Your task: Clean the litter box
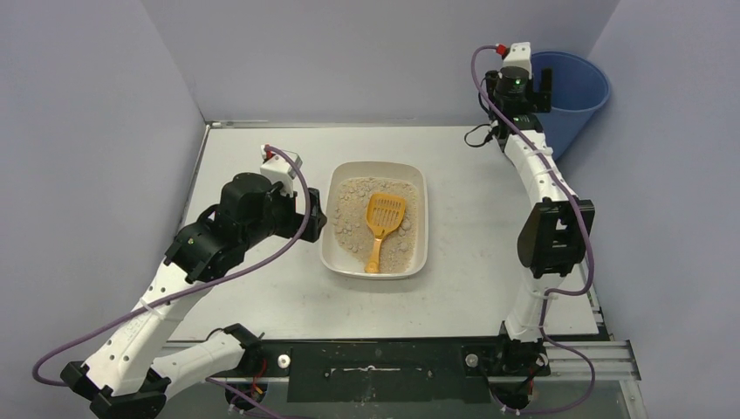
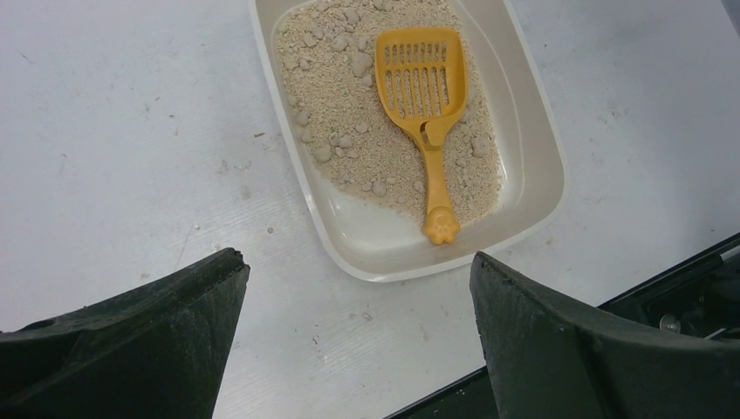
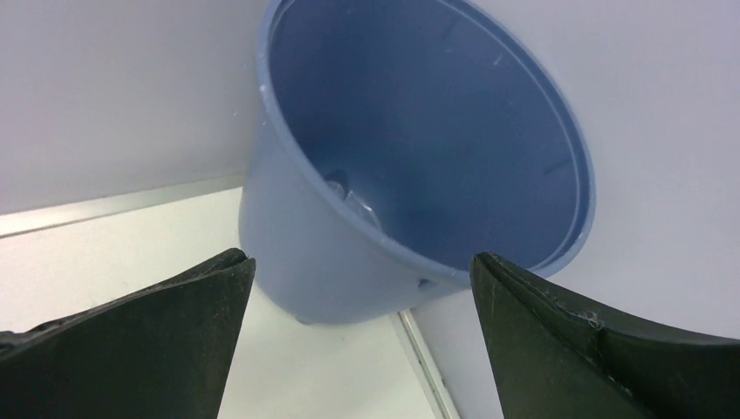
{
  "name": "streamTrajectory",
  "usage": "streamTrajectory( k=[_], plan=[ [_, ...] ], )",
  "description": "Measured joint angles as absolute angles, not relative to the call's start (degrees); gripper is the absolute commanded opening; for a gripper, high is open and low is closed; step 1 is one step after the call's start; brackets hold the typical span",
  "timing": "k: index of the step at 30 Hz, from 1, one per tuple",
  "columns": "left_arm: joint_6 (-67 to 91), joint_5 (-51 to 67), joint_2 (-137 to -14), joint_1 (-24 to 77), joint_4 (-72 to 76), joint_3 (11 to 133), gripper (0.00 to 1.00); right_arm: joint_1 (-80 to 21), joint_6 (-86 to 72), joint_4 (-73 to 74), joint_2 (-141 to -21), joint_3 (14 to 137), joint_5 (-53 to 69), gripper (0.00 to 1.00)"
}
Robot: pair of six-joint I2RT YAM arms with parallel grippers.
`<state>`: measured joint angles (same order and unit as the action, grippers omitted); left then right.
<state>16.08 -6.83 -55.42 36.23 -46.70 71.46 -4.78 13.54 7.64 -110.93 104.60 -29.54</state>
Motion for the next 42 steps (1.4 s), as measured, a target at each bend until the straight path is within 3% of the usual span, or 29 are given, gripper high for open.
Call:
streamTrajectory(
  k=[17, 33, 40, 42],
  plan=[
    [15.8, -6.9, -56.5, 36.2, -47.5, 71.4, 0.97, 0.5, 10.9, 6.5, -120.1, 112.4, -23.3, 0.98],
    [15.8, -6.8, -57.0, 36.2, -47.6, 71.4, 0.97, 1.9, 9.3, 5.2, -117.5, 109.0, -15.9, 0.48],
    [15.9, -6.8, -56.7, 36.2, -47.6, 71.4, 0.97, 1.8, 9.4, 6.5, -115.7, 107.3, -12.4, 0.19],
    [15.9, -6.8, -56.4, 36.2, -47.6, 71.4, 0.97, 1.5, 9.1, 7.3, -115.0, 107.0, -11.4, 0.07]
  ],
)
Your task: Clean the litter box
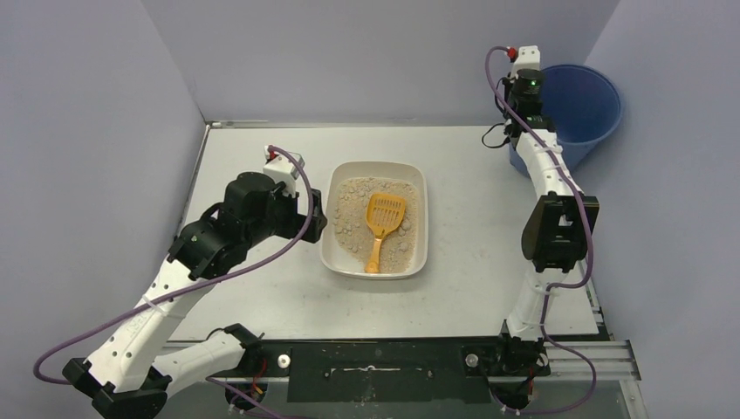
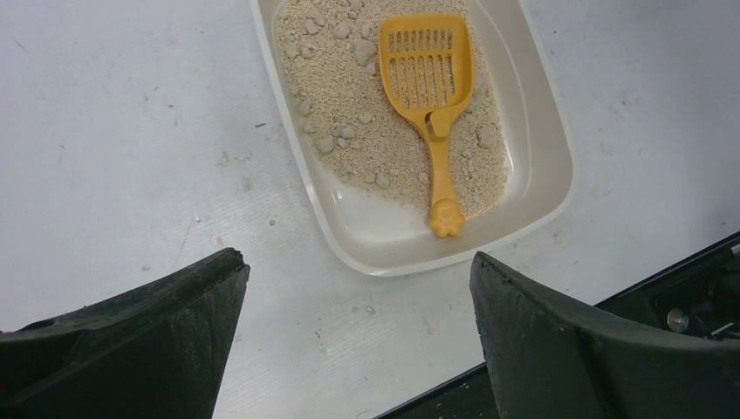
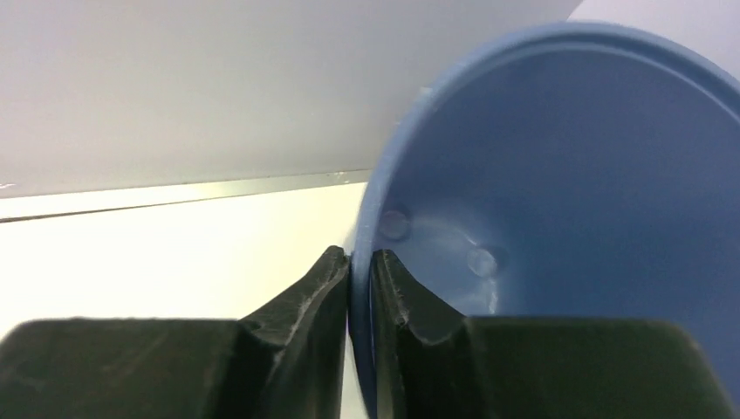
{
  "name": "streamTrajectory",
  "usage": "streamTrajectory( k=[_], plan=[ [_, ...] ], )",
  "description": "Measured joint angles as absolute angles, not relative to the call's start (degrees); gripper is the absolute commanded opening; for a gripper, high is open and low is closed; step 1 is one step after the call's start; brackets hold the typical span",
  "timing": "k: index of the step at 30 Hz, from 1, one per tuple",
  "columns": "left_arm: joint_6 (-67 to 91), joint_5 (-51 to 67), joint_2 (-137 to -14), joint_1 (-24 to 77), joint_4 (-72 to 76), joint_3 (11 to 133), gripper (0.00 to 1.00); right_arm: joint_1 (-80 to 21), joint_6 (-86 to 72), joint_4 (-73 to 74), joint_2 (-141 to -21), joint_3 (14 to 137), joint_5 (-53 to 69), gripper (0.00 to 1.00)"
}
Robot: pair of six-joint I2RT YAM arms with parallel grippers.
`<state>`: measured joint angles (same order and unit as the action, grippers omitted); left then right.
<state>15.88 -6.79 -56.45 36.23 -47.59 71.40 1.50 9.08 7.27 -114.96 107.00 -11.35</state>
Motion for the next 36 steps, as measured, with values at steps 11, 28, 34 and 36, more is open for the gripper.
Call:
streamTrajectory(
  k=[11, 28, 34, 36],
  plan=[
    [16.2, -6.4, -54.5, 36.2, -47.6, 71.4, 0.97, -1.7, 8.3, 11.2, -110.7, 103.6, -11.8, 0.00],
    [17.4, -5.5, -53.7, 36.2, -47.5, 69.0, 0.97, -9.2, 4.9, 23.5, -94.1, 93.7, -6.8, 0.00],
    [18.7, -5.5, -54.0, 36.2, -47.3, 67.5, 0.97, -14.1, 5.6, 29.6, -91.0, 91.8, -3.0, 0.00],
    [19.3, -5.5, -54.2, 36.2, -47.3, 66.9, 0.97, -16.9, 6.4, 31.1, -90.1, 90.5, -2.3, 0.00]
  ],
)
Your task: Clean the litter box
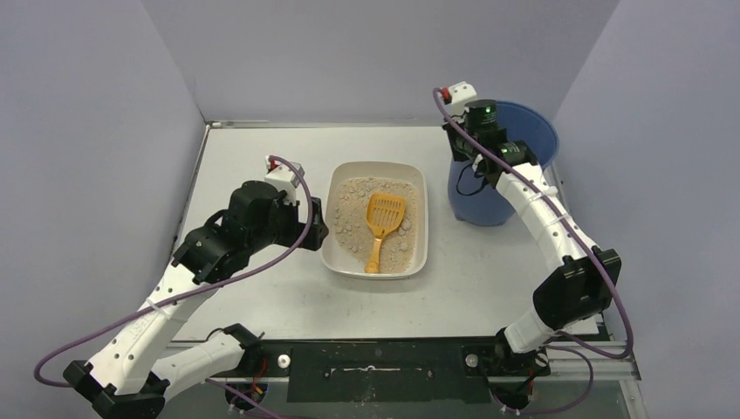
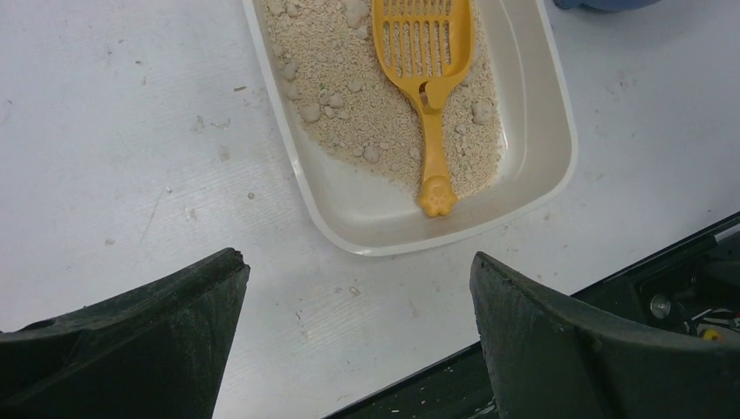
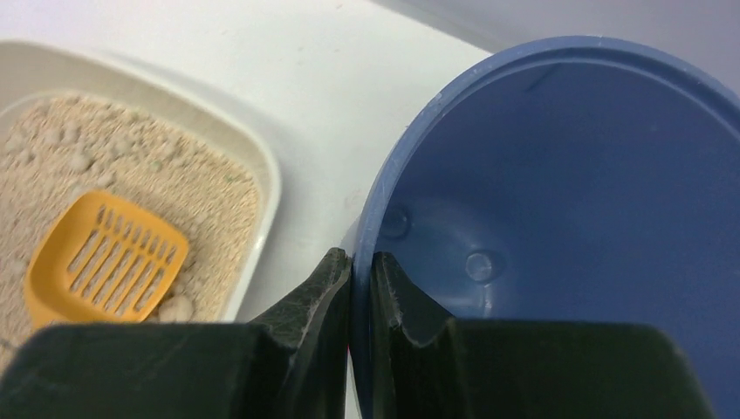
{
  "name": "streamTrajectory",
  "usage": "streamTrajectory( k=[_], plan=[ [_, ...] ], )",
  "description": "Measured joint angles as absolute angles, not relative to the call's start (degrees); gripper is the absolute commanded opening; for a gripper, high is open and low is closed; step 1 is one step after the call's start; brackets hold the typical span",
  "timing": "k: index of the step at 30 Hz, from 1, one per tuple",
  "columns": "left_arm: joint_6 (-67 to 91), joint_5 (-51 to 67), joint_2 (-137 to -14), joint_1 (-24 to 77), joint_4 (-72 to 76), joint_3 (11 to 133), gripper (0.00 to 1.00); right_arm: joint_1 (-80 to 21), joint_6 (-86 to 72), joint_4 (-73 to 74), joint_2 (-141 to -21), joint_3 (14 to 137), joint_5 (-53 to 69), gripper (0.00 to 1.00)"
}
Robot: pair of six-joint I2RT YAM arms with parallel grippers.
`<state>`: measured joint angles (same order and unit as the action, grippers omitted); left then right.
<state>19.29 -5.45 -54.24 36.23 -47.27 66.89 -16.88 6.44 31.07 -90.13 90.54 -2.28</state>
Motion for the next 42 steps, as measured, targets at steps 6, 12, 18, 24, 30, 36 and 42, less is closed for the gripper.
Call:
streamTrajectory(
  k=[6, 12, 18, 24, 30, 36, 42],
  plan=[
    [20.8, -5.1, -54.7, 36.2, -46.6, 65.2, 0.97, -23.6, 8.1, 33.4, -87.9, 87.7, -2.1, 0.00],
    [22.2, -4.8, -56.3, 36.2, -46.2, 64.3, 0.97, -28.4, 8.1, 34.8, -84.4, 85.6, -2.2, 0.01],
    [22.9, -4.6, -57.0, 36.2, -45.6, 64.0, 0.97, -29.4, 8.0, 35.7, -81.5, 83.1, -2.6, 0.30],
    [23.6, -4.7, -59.0, 36.2, -43.4, 62.5, 0.97, -30.2, 7.7, 35.4, -78.7, 81.6, -2.5, 0.67],
    [24.6, -5.9, -62.6, 36.2, -41.4, 61.3, 0.97, -30.8, 6.7, 35.5, -76.4, 81.6, -3.1, 0.77],
    [25.5, -8.3, -68.1, 34.6, -36.8, 59.4, 0.92, -31.7, 4.1, 37.8, -72.9, 82.9, -4.9, 0.80],
    [26.1, -8.8, -75.9, 30.7, -31.7, 57.7, 0.86, -33.7, -1.8, 40.0, -68.9, 86.0, -4.3, 0.82]
  ],
)
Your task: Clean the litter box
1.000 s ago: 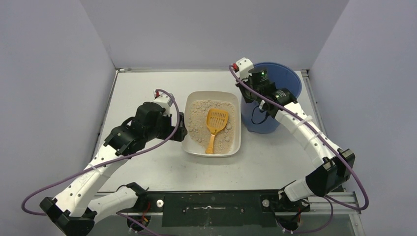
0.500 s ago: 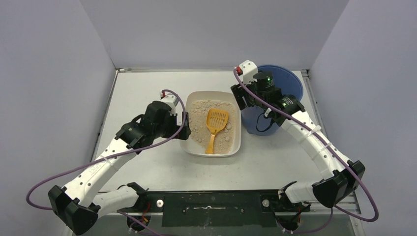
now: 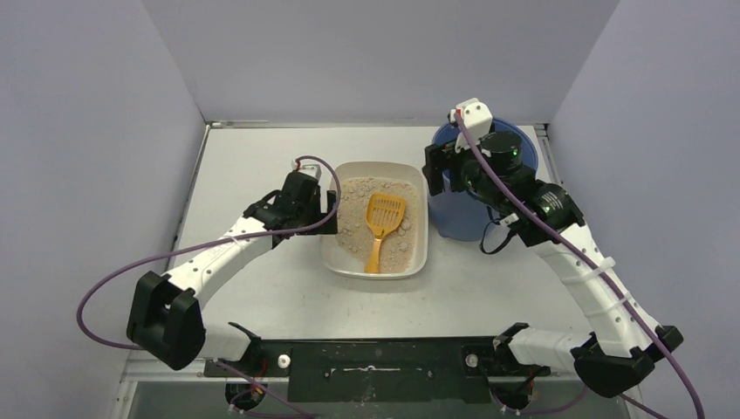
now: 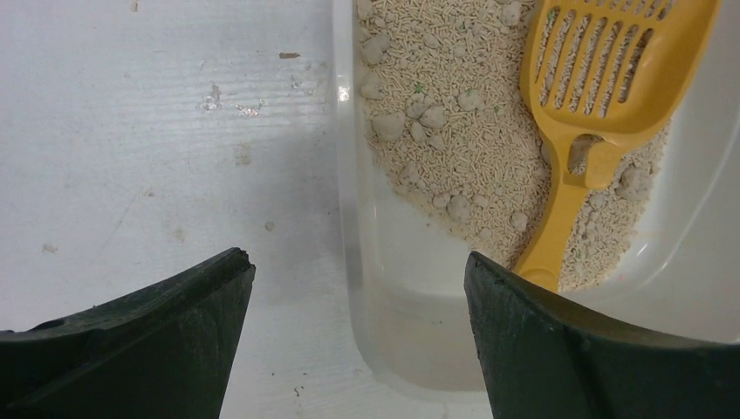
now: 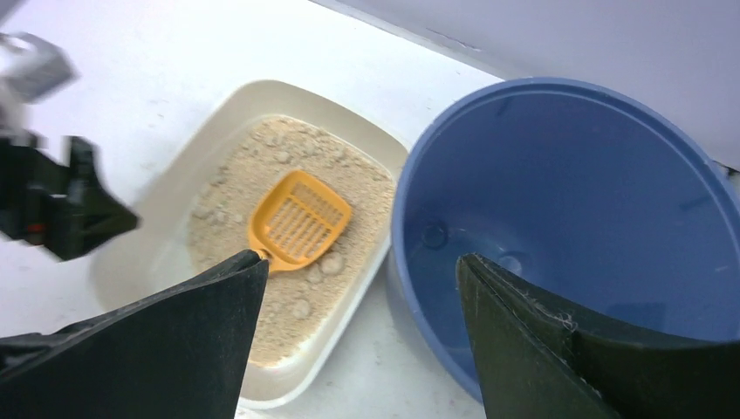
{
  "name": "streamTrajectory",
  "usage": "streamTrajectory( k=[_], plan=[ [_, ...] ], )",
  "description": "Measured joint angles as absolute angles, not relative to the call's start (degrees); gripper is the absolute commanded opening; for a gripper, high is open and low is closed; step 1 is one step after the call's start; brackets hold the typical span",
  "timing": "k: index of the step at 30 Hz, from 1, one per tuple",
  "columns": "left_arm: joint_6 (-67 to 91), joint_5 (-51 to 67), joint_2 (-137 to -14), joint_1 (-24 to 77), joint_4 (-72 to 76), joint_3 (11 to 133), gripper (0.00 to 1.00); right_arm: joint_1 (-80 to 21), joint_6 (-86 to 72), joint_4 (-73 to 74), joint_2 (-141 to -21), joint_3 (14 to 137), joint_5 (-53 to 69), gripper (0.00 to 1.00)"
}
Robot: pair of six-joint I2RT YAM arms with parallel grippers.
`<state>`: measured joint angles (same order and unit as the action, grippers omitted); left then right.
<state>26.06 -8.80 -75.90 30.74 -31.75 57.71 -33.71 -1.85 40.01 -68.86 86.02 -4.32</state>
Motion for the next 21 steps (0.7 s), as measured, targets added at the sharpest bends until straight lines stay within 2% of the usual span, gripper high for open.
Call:
streamTrajectory(
  k=[2, 9, 15, 20, 21],
  plan=[
    [26.2, -8.8, -78.2, 30.2, -30.0, 57.6, 0.78, -34.3, -4.1, 40.0, -67.2, 86.2, -2.7, 0.82],
    [26.3, -6.8, -87.7, 28.3, -25.3, 58.1, 0.61, -38.0, -11.3, 39.0, -63.5, 83.4, 2.4, 0.82],
    [26.8, -4.7, -94.3, 27.1, -23.6, 60.9, 0.25, -43.8, -16.3, 38.7, -65.3, 77.2, 2.9, 0.79],
    [26.7, -4.1, -95.3, 26.7, -23.2, 61.9, 0.01, -49.5, -20.3, 38.7, -68.8, 73.7, -0.3, 0.77],
    [26.6, -3.9, -95.3, 26.6, -23.3, 61.9, 0.00, -50.3, -21.0, 38.7, -69.6, 73.2, -1.3, 0.76]
  ],
)
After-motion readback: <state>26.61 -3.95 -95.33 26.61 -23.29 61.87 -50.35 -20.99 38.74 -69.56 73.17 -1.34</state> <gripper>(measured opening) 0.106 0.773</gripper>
